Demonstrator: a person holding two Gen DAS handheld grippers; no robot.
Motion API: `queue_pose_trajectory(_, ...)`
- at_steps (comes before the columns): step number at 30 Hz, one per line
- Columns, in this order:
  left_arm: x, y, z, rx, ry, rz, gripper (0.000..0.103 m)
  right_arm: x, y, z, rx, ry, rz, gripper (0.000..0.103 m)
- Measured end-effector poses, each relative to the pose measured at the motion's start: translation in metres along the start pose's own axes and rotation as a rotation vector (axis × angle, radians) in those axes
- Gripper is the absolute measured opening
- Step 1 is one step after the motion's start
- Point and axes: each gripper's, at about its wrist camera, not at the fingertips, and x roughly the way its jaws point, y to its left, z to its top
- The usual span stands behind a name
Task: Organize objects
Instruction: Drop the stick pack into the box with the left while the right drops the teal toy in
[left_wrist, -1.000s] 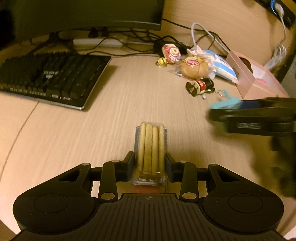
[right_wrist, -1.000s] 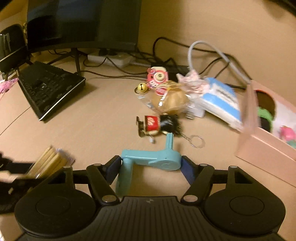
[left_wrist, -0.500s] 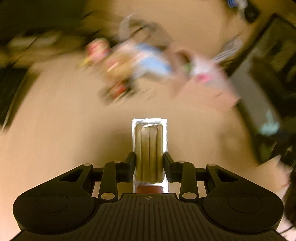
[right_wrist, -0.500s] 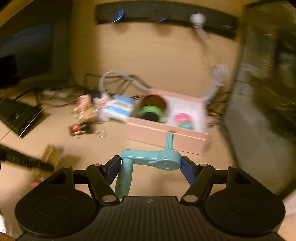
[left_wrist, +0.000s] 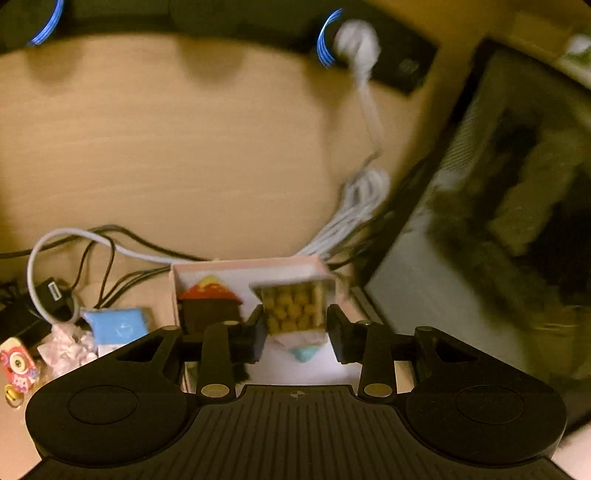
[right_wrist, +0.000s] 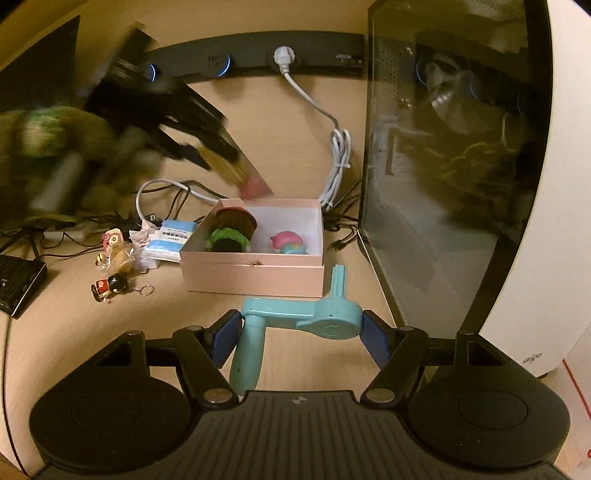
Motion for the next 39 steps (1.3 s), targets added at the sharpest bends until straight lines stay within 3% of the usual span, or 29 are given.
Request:
queue_pose_trajectory(5, -0.013, 0.011, -0.029, -0.019, -0.023, -0.048, 0.038, 0.006, -0.005, -0.003, -0.009, 0.021, 0.014, 0.070)
queue_pose_trajectory(12, -0.074, 0.052, -0.115, -0.109, 0.026, -0.042, 0.037, 0.036, -0.010, 0.021, 0.006, 0.052, 0.092, 0.070)
queue_pose_trajectory(16, -0.099, 0.071, -0.162, -0.190, 0.063, 0.002, 0.037, 0.069, -0.013, 0.069, 0.056, 0.035, 0.153, 0.070)
queue_pose_trajectory(20, -0.122, 0.095, -0.185, -0.260, 0.070, 0.060, 0.037, 0.108, -0.007, 0.130, 0.089, -0.043, 0.146, 0.071)
queue_pose_trajectory(23, -0.133, 0.112, -0.193, -0.282, 0.080, 0.128, 0.037, 0.148, 0.000, 0.167, 0.117, -0.018, 0.094, 0.092)
queue_pose_trajectory(25, -0.140, 0.122, -0.201, -0.290, 0.082, 0.162, 0.037, 0.163, 0.006, 0.172, 0.126, 0.009, 0.066, 0.092)
queue_pose_trajectory(29, -0.142, 0.139, -0.217, -0.333, 0.098, 0.183, 0.037, 0.163, 0.018, 0.140, 0.097, 0.078, 0.108, 0.098)
queue_pose_trajectory(35, -0.132, 0.145, -0.229, -0.334, 0.113, 0.175, 0.037, 0.150, 0.047, 0.041, -0.087, 0.235, 0.075, 0.098)
queue_pose_trajectory(39, -0.127, 0.146, -0.223, -0.327, 0.070, 0.175, 0.037, 0.131, 0.066, -0.015, -0.205, 0.261, 0.043, 0.098)
